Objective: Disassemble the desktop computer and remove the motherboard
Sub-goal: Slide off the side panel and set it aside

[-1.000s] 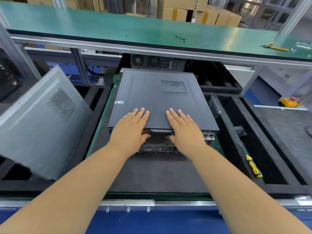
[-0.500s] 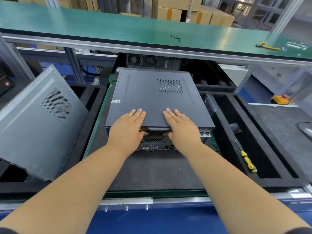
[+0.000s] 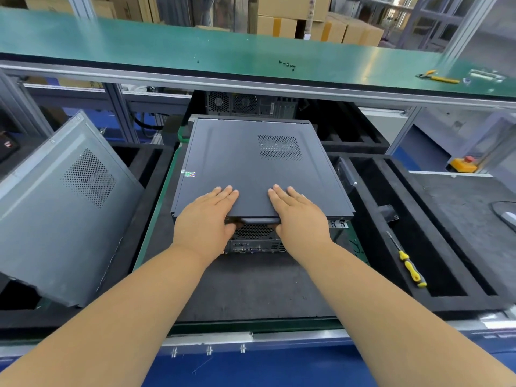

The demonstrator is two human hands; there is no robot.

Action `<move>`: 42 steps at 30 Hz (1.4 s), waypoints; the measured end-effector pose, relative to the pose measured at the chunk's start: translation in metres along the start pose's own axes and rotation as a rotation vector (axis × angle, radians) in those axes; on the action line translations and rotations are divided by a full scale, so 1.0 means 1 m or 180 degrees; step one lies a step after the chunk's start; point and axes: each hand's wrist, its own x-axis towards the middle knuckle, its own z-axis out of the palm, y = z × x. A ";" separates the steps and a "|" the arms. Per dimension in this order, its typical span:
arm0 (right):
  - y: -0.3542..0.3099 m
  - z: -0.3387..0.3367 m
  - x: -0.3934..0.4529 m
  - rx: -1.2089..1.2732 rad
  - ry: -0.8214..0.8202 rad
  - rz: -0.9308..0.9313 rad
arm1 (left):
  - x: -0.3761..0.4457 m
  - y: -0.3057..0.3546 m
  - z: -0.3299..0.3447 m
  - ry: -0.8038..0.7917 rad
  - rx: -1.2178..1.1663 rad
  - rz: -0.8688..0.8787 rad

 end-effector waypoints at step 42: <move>-0.047 -0.037 -0.008 0.6679 0.0311 0.3304 | -0.017 -0.062 -0.070 -0.0349 -0.5123 -0.2976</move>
